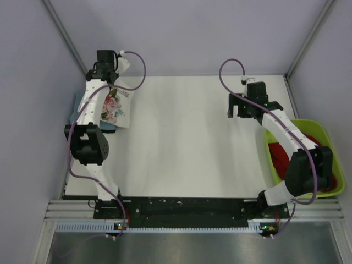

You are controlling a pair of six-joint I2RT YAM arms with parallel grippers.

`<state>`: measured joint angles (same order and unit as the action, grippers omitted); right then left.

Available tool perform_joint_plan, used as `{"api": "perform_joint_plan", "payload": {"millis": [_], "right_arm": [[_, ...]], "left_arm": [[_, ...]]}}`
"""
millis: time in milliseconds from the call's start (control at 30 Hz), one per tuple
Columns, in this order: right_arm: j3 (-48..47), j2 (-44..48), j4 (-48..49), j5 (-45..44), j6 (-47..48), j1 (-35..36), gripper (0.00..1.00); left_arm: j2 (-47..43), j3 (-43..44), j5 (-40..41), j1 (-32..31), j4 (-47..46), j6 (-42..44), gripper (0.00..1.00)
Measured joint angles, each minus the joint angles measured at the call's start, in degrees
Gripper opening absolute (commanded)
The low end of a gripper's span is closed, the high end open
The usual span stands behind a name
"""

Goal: Fold and stack the t-shirts
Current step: Put the neatly folded tshirt into the corner of the board with the left arm

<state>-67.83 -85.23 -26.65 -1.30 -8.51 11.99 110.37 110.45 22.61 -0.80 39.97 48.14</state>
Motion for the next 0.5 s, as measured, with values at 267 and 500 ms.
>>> {"api": "perform_joint_plan", "payload": {"millis": [267,500], "right_arm": [[0.0,0.0,0.0,-0.7,0.1,0.0,0.99],[0.0,0.0,-0.1,-1.3,0.5,0.0,0.99]], "left_arm": [[-0.9,0.0,0.2,3.6,-1.4,3.5,0.00],[-0.2,0.0,0.1,5.6,-4.6,5.3,0.00]]}}
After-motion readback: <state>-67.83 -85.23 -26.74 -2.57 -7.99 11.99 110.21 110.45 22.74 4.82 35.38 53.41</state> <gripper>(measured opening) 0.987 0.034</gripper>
